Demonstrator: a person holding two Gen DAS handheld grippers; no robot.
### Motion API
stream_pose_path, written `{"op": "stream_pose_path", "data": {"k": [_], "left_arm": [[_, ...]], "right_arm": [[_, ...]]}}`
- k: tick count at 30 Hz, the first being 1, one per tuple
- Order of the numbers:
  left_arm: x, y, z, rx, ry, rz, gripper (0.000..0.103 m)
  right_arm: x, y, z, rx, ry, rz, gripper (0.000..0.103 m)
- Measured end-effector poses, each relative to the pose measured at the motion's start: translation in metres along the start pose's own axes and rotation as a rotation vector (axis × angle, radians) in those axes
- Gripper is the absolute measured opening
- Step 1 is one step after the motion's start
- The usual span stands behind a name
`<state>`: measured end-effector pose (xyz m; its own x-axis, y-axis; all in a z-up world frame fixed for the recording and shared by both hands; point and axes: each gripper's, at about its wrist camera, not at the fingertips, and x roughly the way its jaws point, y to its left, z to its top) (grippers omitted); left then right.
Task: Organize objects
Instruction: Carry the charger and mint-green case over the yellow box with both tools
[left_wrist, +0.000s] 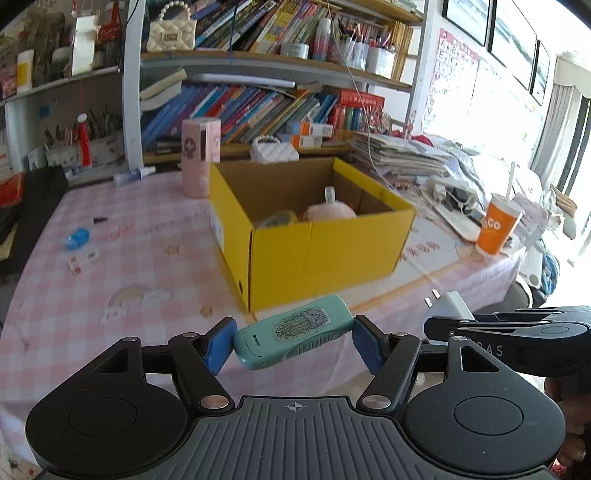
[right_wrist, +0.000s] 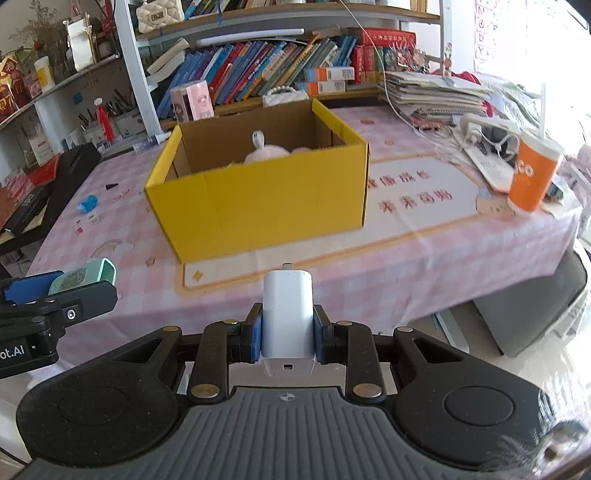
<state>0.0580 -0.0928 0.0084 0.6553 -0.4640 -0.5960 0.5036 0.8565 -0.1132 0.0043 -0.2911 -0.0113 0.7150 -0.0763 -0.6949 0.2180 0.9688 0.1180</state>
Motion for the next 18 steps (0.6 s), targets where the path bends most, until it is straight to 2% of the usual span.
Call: {"op": "stream_pose_path", "data": {"k": [10, 18], "left_arm": [[0.031, -0.01, 0.051, 0.006, -0.1, 0.069, 0.069], [0.069, -0.018, 0.084, -0.002, -0.137, 0.132, 0.069]], "right_arm": [[0.027, -0.017, 0.063, -0.05, -0.073, 0.06, 0.024], [0.053, -0.03, 0.122, -0.095, -0.146, 0.121, 0.024]]}}
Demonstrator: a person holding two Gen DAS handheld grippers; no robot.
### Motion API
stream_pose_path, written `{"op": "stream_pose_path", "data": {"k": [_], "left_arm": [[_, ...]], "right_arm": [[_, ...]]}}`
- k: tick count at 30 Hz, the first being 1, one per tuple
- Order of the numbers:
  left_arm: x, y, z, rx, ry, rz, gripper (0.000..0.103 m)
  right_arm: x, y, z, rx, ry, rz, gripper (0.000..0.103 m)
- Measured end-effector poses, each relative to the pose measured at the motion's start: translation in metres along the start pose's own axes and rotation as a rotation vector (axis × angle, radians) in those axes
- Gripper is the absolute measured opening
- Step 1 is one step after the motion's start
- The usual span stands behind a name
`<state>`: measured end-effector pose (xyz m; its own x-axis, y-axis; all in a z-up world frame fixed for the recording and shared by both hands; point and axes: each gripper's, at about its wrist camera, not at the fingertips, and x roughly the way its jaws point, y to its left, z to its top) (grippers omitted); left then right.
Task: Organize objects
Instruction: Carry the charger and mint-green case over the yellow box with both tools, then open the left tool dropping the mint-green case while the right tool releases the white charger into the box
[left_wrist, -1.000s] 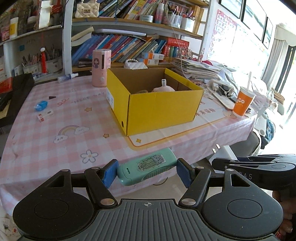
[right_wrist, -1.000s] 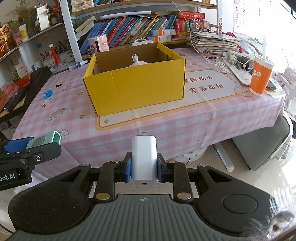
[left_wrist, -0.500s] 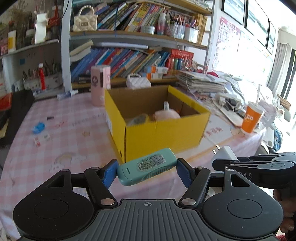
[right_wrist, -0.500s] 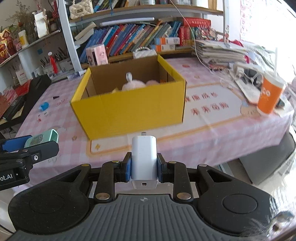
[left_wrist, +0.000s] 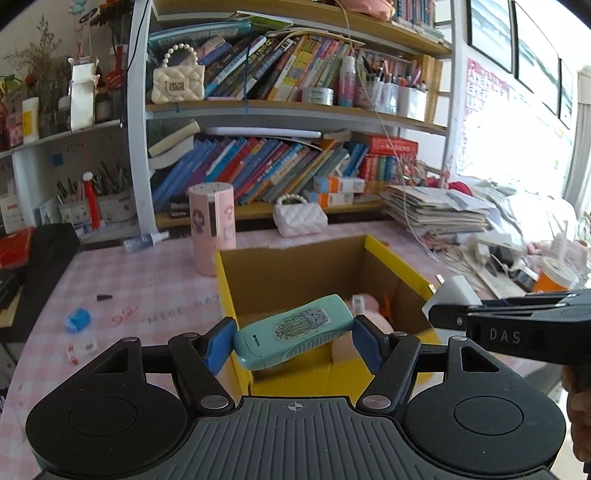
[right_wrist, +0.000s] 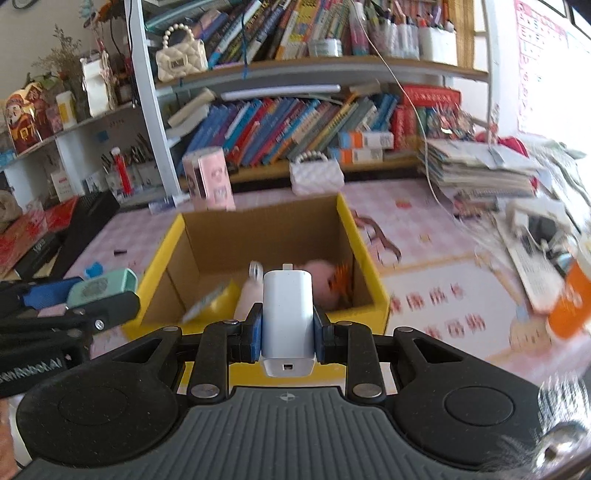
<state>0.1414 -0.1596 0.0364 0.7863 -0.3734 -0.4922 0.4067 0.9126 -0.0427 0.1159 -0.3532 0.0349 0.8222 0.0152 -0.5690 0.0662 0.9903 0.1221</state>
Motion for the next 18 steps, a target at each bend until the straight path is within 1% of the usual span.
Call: {"op": "stream_pose_path", "data": {"k": [5, 8, 18], "left_arm": [[0.029, -0.008, 0.011, 0.008, 0.005, 0.035, 0.069], [0.046, -0.015, 0.013, 0.023, 0.019, 0.05, 0.069], [0.089, -0.034, 0.01, 0.086, 0.076, 0.07, 0.069]], "right_arm": [[0.026, -0.012, 0.025, -0.029, -0.021, 0.028, 0.024], [0.039, -0.018, 0.034, -0.042, -0.021, 0.04, 0.024], [0.082, -0.025, 0.059, -0.09, -0.011, 0.088, 0.024]]}}
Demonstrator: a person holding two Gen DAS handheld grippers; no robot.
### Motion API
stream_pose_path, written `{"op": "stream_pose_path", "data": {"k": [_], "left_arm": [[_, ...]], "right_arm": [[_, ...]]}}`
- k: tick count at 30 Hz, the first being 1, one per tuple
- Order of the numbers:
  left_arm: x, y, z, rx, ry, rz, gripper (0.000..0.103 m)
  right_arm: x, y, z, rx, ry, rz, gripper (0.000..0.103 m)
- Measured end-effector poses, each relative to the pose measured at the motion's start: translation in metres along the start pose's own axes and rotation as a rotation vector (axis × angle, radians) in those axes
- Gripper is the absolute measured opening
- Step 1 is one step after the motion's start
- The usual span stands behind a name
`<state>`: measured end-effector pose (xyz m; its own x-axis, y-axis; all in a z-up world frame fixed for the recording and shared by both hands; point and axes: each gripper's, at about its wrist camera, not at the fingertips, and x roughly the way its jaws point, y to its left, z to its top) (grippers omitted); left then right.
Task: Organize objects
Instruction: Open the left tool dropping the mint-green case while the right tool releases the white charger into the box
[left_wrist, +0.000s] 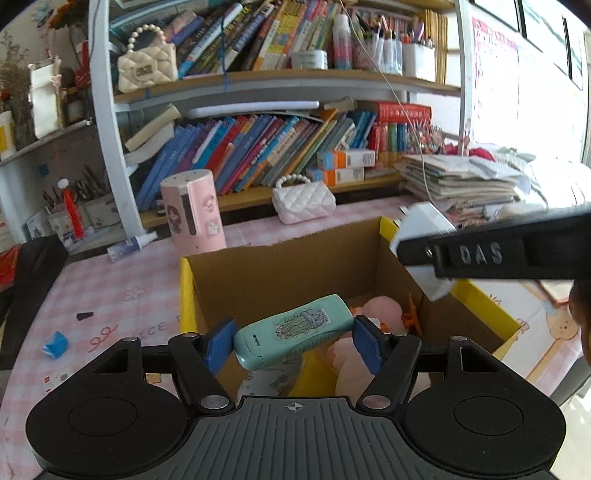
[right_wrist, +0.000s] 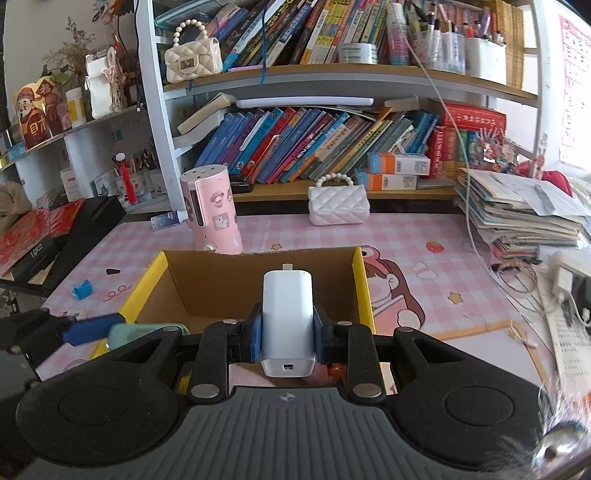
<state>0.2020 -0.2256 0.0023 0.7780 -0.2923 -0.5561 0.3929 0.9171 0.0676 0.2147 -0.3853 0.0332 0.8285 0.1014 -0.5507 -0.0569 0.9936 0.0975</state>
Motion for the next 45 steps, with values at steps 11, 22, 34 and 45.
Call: {"op": "stream_pose_path", "data": {"k": [11, 22, 34, 45], "left_arm": [[0.027, -0.005, -0.007, 0.005, 0.068, 0.005, 0.069], [0.033, 0.003, -0.013, -0.021, 0.093, 0.04, 0.069], [0.003, -0.004, -0.009, 0.068, 0.028, 0.097, 0.079], [-0.031, 0.008, -0.02, 0.034, 0.036, 0.141, 0.079]], "right_arm": [[0.034, -0.003, 0.007, -0.026, 0.042, 0.043, 0.024], [0.057, 0.001, 0.006, -0.053, 0.084, 0.075, 0.024], [0.07, 0.022, 0.009, -0.101, 0.104, 0.14, 0.024], [0.086, 0.05, 0.007, -0.145, 0.148, 0.21, 0.024]]}}
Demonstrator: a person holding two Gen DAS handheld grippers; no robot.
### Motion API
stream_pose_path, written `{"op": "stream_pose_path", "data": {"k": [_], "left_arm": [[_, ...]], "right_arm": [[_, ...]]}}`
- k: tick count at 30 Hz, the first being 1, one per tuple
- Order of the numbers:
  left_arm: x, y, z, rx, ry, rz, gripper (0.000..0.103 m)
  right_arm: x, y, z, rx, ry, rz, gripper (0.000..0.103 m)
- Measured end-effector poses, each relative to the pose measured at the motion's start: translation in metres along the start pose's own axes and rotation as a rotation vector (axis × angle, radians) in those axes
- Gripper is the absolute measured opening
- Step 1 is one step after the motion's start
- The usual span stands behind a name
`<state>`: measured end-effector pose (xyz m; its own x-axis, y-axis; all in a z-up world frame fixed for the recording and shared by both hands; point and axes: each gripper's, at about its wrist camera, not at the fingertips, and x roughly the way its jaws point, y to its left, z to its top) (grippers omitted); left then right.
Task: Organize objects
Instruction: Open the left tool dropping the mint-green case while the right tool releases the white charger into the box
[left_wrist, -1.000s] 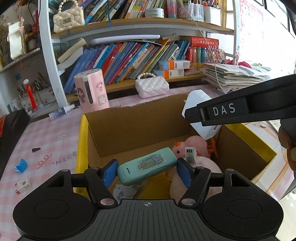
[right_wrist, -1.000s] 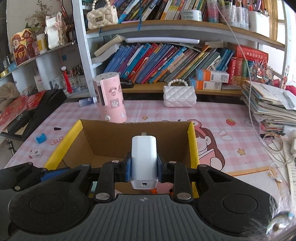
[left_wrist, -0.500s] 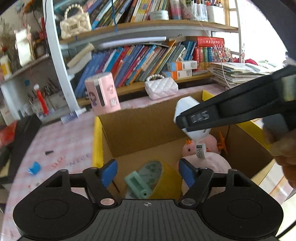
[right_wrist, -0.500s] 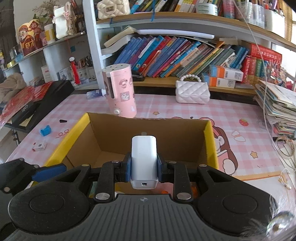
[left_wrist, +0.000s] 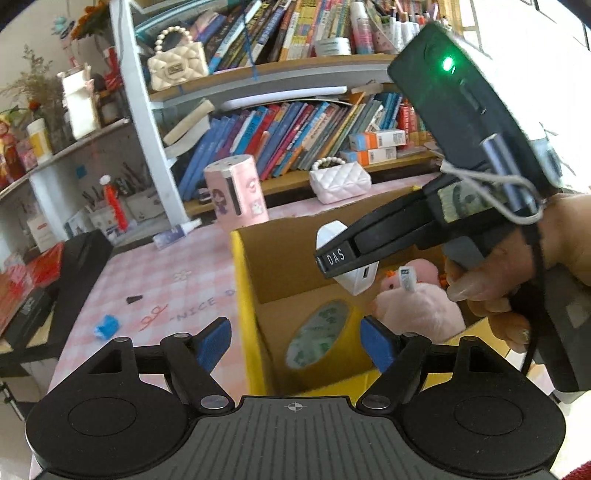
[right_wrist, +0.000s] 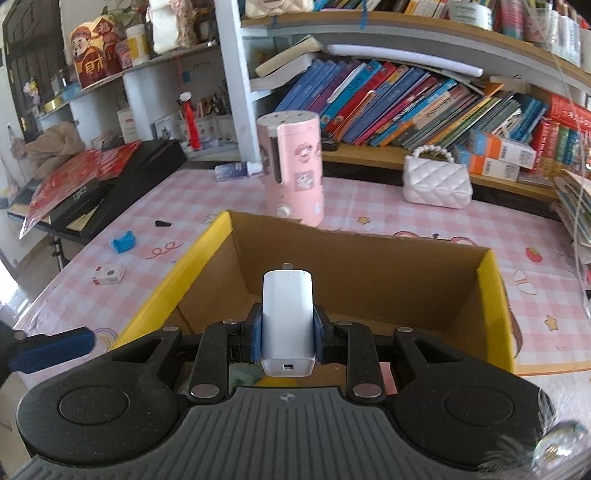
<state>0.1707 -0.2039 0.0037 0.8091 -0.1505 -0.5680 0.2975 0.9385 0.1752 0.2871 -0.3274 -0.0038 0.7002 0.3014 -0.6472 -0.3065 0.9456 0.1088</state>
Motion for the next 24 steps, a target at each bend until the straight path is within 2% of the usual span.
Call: {"op": "stream_pose_path", "data": {"k": [8, 14, 20, 24], "left_arm": [[-0.018, 0.016, -0.01, -0.052, 0.011, 0.044, 0.079], [-0.027, 0.024, -0.017, -0.091, 0.016, 0.055, 0.082], [-0.038, 0.04, -0.027, -0.159, 0.022, 0.078, 0.084], [-0.05, 0.05, -0.033, -0.188, 0.003, 0.086, 0.086]], "right_arm": [[0.012, 0.014, -0.002, -0.064, 0.056, 0.008, 0.024], [0.023, 0.018, -0.005, -0.1, 0.095, -0.028, 0.025], [0.02, 0.017, -0.011, -0.088, 0.096, -0.069, 0.026], [0.002, 0.019, -0.015, -0.05, 0.055, -0.093, 0.029]]}}
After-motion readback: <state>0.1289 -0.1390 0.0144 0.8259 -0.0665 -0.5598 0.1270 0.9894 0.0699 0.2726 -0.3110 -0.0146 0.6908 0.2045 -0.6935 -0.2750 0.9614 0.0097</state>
